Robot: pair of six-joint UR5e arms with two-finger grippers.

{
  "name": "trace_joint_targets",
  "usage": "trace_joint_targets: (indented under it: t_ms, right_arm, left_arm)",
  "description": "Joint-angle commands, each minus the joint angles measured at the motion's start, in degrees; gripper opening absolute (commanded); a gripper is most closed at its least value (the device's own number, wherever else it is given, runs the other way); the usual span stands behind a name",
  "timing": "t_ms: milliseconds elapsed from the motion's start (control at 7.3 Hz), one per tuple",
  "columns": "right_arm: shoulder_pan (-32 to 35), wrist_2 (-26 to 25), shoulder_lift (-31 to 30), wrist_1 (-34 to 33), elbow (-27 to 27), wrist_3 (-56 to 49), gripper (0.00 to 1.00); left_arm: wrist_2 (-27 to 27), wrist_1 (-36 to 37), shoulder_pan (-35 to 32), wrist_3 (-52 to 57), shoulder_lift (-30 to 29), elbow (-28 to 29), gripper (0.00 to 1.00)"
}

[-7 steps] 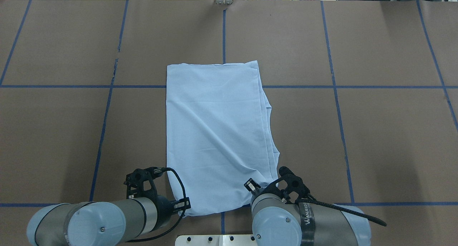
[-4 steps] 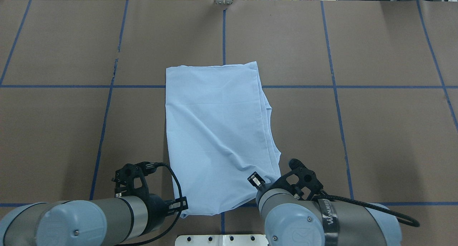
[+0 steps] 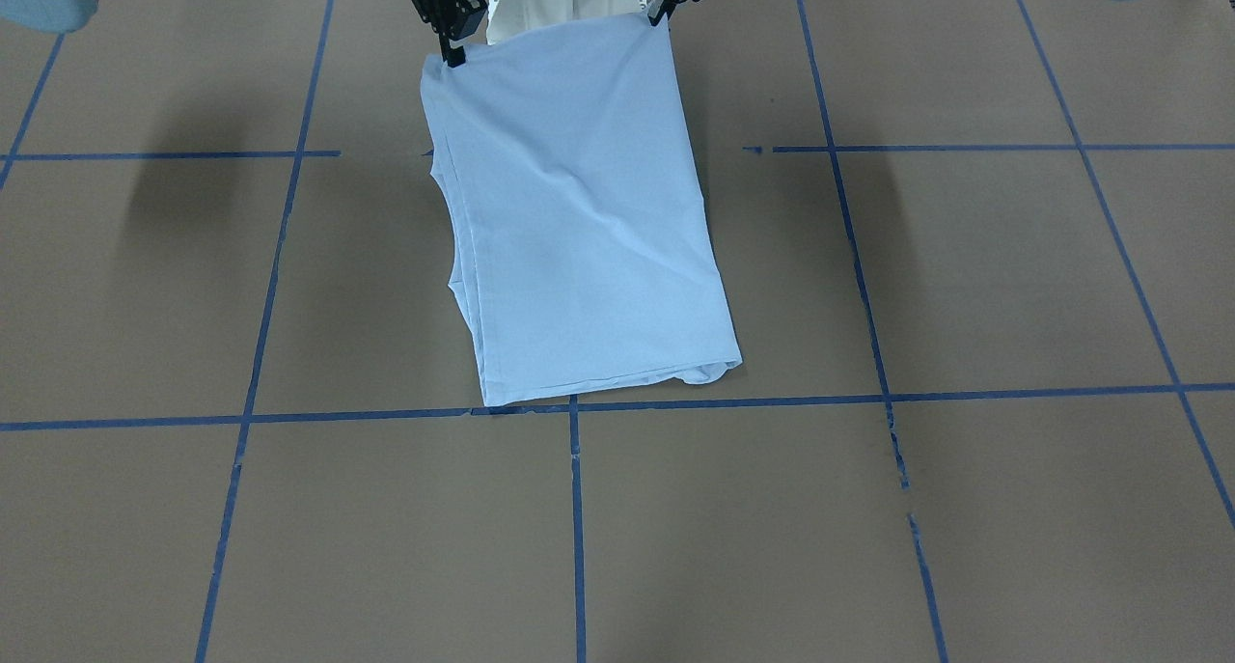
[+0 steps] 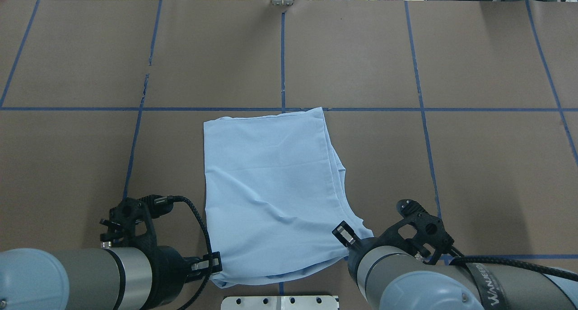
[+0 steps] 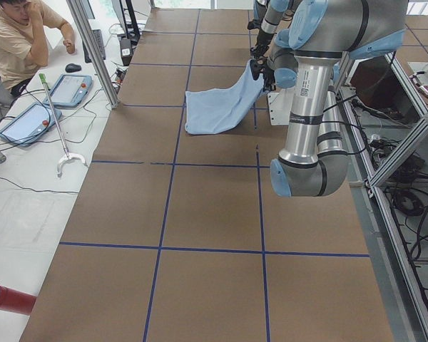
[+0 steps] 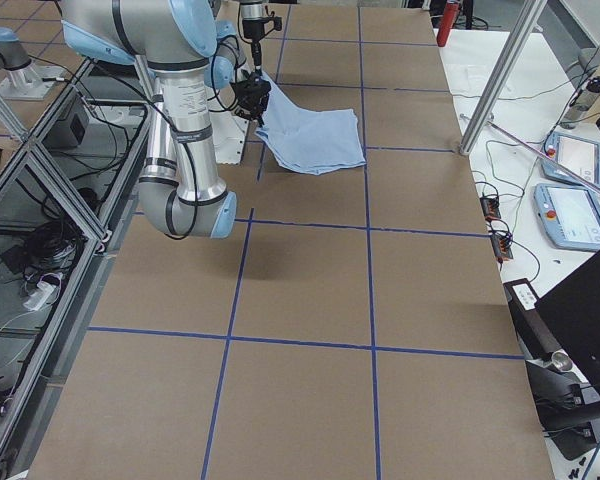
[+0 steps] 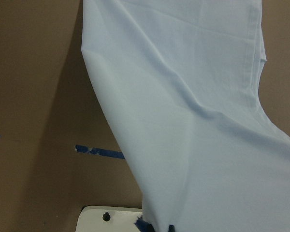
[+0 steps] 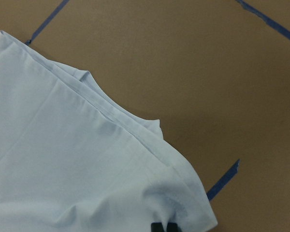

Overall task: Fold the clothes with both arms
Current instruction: 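Lift the near edge with both grippers and fold it away from the robot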

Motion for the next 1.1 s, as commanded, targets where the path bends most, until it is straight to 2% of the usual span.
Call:
trace_joint_targets:
  t_ms: [0,137,411,685,822,959]
  right_arm:
    - [6.3,0.1,4.7,-0.1,-6.6,-5.0,0.0]
    - [10.0,0.2,7.0,1.9,-10.9,-7.1,0.0]
    - [16.7,1.9,7.9,14.7,-23.1,-12.1,0.0]
    - [21.3,2.1,14.0,23.2,-38.8,-16.1,0.0]
    - [22.2,2.4,14.9,27.5,-43.8,-17.4,0.0]
    - [22.9,2.4,15.6,29.5,-46.1,-18.9,0.0]
  left_arm:
    - [-2.8,1.0,-7.8,6.7,-3.1,4.4,0.0]
    - [-5.0,0.6,-12.6,10.4,-5.6,9.6,0.0]
    - [-5.2,-2.0,-18.7,16.3,-7.9,18.7,0.0]
    - [-5.1,-6.9,-21.3,18.6,-8.1,26.2,0.0]
    - [-5.1,-12.2,-22.5,18.7,-8.8,32.0,0.0]
    - [-5.1,-15.7,-24.0,19.0,-10.3,37.4,0.0]
